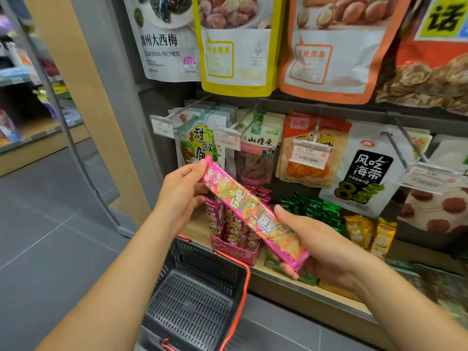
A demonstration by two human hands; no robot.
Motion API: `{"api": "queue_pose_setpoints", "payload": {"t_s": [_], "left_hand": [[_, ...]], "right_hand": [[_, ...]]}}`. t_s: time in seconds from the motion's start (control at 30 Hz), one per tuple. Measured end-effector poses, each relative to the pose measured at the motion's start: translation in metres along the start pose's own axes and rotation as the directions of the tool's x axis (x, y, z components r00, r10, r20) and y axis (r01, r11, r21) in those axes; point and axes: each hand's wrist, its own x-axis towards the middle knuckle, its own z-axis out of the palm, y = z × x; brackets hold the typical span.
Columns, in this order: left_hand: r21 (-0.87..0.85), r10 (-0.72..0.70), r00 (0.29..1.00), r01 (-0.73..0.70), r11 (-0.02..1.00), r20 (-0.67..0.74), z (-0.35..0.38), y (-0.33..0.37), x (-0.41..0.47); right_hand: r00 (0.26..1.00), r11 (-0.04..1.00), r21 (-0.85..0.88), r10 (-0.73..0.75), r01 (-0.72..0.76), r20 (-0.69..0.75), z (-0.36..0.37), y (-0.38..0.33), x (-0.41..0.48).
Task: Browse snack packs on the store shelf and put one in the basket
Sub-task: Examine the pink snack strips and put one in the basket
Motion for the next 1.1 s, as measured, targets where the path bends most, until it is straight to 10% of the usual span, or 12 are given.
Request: {"api": "queue_pose_setpoints", "payload": {"t_s": [0.5,1.1], "left_hand": [[-0.137,-0.121,0.989,0.132,0.982,0.087,0.017,-0.009,0.003],[-0.193,-0.182,0.931,0.251,0.949,0.316,0.044,-0.02,-0.017]], "right_hand": [[0.95,0.896,-0.407,-0.264,0.178,-0.166,0.007,0.017,0.004],[0.867,0.848,-0.447,-0.428,0.286,-0.256,0.011,0.024,0.011]]}}
